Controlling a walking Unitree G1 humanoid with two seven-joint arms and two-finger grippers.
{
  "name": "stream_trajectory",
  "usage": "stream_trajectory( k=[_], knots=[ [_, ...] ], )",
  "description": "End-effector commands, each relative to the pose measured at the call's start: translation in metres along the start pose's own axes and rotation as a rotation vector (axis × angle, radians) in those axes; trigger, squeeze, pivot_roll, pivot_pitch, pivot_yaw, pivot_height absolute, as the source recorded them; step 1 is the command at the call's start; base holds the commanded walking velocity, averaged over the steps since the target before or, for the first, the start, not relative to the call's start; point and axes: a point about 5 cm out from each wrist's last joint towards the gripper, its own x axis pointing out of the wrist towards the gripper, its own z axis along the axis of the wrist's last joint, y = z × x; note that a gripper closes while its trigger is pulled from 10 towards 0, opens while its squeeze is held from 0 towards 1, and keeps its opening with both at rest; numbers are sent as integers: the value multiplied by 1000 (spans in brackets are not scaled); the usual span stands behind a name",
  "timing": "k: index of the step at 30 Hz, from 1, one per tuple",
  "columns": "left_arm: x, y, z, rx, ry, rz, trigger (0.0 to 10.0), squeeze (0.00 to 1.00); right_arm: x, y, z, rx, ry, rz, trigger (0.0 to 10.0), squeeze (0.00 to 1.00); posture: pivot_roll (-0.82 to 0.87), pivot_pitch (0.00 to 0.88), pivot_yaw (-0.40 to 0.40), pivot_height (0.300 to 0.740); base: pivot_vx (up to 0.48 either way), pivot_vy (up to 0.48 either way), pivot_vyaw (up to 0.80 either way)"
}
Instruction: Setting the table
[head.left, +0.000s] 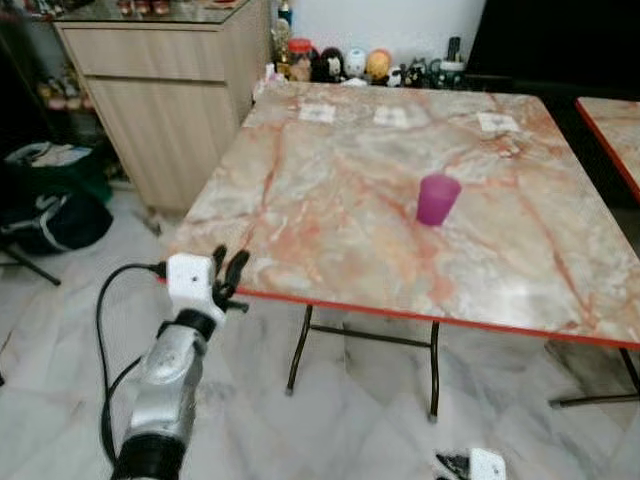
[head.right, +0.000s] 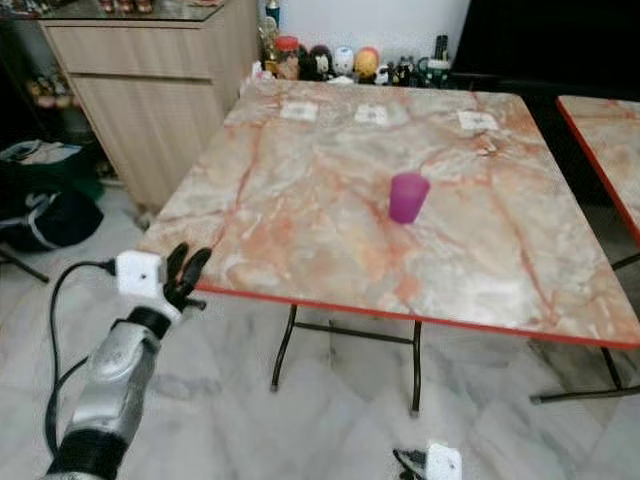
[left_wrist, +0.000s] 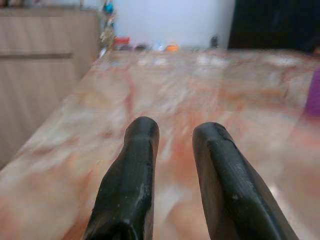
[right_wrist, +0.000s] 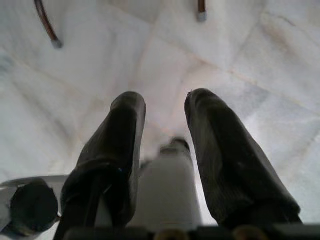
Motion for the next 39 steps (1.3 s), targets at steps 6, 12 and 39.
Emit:
stream_trajectory(
  k=[6, 12, 39],
  knots=[
    [9, -7, 12, -4, -35, -28, 10000, 0, -2, -8, -2, -1, 0, -26, 10000, 0, 40, 0, -10, 740, 360, 0, 0],
    [10, -8, 17, -8, -40, -33, 10000, 0, -2, -9, -2, -5, 3, -29, 10000, 0, 42, 0, -11, 740, 360, 0, 0],
    [12, -19, 22, 21, -11, -109, 10000, 0, -1, -6, -2, -17, 12, -23, 10000, 0, 50, 0, -11, 740, 66, -69, -571]
  ],
)
